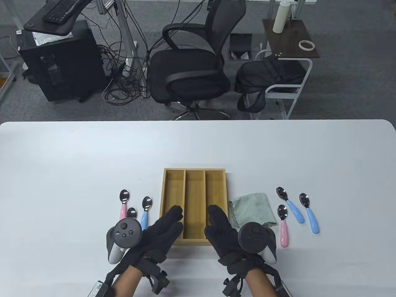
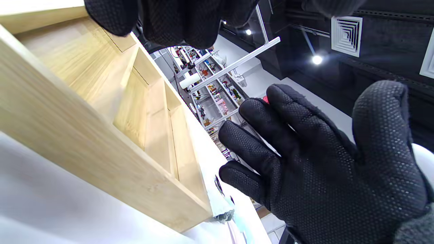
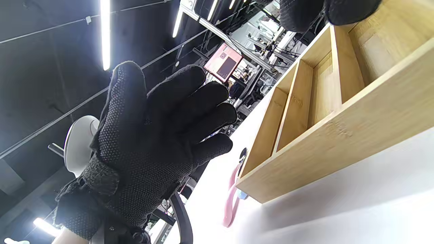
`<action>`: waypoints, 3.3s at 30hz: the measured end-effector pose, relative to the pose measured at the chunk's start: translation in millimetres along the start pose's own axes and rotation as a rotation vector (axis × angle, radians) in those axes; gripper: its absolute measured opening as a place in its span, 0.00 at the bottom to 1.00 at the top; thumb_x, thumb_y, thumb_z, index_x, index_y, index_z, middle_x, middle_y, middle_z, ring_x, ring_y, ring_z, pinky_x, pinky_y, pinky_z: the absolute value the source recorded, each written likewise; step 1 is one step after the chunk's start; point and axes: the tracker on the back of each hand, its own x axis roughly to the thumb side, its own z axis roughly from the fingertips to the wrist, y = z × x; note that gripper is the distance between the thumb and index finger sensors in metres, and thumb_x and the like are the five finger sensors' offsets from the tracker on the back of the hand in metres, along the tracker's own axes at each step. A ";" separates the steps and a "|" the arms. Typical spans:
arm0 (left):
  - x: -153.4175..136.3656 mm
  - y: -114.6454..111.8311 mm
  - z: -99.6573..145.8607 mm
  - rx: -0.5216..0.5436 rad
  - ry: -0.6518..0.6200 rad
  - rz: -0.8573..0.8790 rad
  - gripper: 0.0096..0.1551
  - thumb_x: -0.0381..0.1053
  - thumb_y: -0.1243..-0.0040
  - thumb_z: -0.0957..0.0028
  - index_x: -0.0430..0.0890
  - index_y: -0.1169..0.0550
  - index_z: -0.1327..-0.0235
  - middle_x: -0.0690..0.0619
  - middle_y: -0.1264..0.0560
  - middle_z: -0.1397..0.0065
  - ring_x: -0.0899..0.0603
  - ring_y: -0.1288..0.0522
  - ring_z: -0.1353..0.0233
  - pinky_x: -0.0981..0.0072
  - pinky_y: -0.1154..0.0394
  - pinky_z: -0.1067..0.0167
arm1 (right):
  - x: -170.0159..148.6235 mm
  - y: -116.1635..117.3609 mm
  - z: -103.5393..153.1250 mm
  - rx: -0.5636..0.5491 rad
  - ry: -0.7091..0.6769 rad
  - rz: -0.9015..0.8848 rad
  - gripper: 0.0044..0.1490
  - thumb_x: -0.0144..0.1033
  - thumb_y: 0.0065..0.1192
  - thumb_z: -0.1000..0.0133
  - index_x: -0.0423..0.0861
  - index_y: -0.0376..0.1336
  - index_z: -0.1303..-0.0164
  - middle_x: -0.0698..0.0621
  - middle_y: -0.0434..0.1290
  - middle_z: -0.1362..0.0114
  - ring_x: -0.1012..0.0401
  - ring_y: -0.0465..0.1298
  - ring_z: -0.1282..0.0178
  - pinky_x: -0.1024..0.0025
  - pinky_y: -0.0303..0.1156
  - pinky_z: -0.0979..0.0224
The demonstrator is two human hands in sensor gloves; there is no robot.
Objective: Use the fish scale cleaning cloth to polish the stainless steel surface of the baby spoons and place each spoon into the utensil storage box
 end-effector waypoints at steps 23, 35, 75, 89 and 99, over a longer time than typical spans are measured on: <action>-14.1 61.8 9.5 0.280 0.085 -0.020 0.39 0.65 0.57 0.32 0.42 0.38 0.16 0.43 0.32 0.19 0.33 0.28 0.24 0.39 0.29 0.31 | -1.5 -3.1 -1.1 -0.021 0.011 0.034 0.50 0.62 0.28 0.31 0.35 0.38 0.14 0.31 0.46 0.13 0.31 0.59 0.19 0.30 0.60 0.25; -9.4 48.1 6.7 0.213 0.077 -0.043 0.39 0.66 0.57 0.32 0.42 0.36 0.17 0.42 0.30 0.20 0.33 0.26 0.26 0.38 0.29 0.32 | -26.4 -89.1 9.7 -0.341 0.199 0.196 0.33 0.50 0.47 0.29 0.44 0.53 0.20 0.41 0.61 0.17 0.39 0.67 0.22 0.37 0.64 0.25; -31.1 132.0 18.3 0.439 0.523 -0.351 0.33 0.59 0.44 0.33 0.38 0.29 0.24 0.47 0.23 0.37 0.38 0.20 0.43 0.41 0.23 0.44 | -13.6 -92.7 -5.3 -0.382 0.274 -0.055 0.25 0.49 0.57 0.34 0.47 0.63 0.33 0.47 0.75 0.32 0.52 0.81 0.37 0.50 0.75 0.32; -93.7 112.6 -3.3 0.110 0.879 -0.613 0.41 0.66 0.40 0.41 0.39 0.29 0.25 0.47 0.25 0.34 0.37 0.21 0.40 0.41 0.24 0.42 | -12.0 -69.2 18.3 -0.389 0.148 -0.189 0.25 0.50 0.54 0.33 0.48 0.62 0.32 0.48 0.74 0.31 0.53 0.80 0.37 0.51 0.75 0.31; -95.3 109.2 -6.8 0.153 0.926 -0.750 0.34 0.61 0.39 0.38 0.41 0.25 0.28 0.47 0.25 0.33 0.38 0.21 0.40 0.42 0.24 0.42 | -12.5 -68.6 19.0 -0.382 0.142 -0.192 0.25 0.50 0.53 0.33 0.48 0.62 0.32 0.48 0.74 0.31 0.52 0.80 0.36 0.51 0.74 0.31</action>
